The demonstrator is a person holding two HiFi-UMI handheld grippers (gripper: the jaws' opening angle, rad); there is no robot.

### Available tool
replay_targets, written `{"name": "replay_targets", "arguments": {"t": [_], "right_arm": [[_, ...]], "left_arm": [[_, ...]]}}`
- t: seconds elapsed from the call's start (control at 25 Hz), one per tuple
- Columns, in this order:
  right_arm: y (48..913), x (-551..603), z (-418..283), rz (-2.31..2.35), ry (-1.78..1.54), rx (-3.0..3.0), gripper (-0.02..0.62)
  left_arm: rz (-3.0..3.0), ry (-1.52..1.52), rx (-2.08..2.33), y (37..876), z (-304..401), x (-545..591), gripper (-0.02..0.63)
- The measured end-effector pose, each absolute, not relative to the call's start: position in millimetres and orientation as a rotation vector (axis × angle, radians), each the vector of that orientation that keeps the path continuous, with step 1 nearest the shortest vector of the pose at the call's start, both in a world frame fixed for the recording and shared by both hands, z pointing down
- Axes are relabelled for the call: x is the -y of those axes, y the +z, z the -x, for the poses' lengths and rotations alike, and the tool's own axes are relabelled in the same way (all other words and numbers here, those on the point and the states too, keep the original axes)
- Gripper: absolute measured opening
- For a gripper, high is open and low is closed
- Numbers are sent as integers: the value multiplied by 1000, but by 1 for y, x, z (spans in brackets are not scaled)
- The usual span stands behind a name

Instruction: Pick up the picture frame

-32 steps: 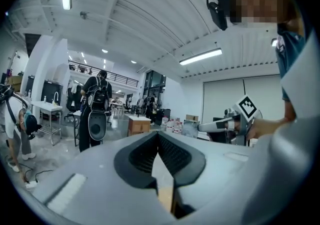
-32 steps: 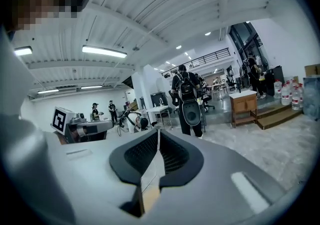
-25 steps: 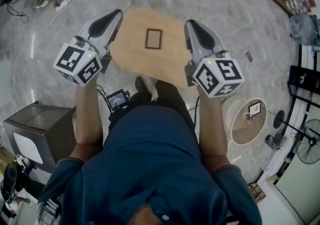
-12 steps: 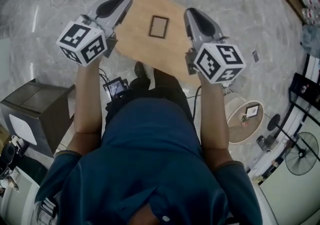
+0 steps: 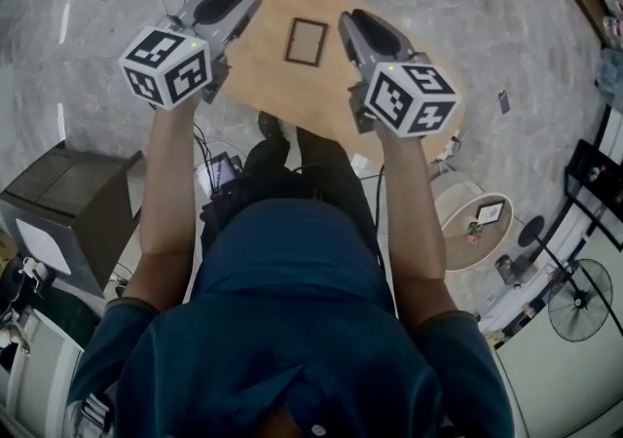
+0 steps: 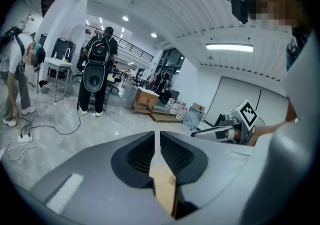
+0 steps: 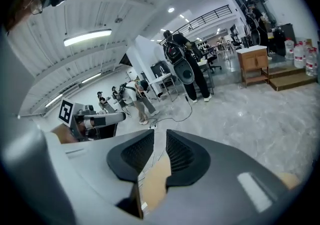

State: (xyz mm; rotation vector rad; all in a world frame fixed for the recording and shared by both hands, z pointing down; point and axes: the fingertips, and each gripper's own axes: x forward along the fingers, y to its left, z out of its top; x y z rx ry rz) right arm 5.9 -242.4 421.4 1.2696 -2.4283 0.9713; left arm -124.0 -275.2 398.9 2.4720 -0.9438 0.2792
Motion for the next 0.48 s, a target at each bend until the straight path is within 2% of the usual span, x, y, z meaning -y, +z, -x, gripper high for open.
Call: {"name": "replay_targets", "arguments": {"t": [0.48], "right_arm": [[576, 259, -12, -1185, 1241, 2223, 92]], "left_arm": [[-2254, 451, 877, 550, 120, 296, 59]]}}
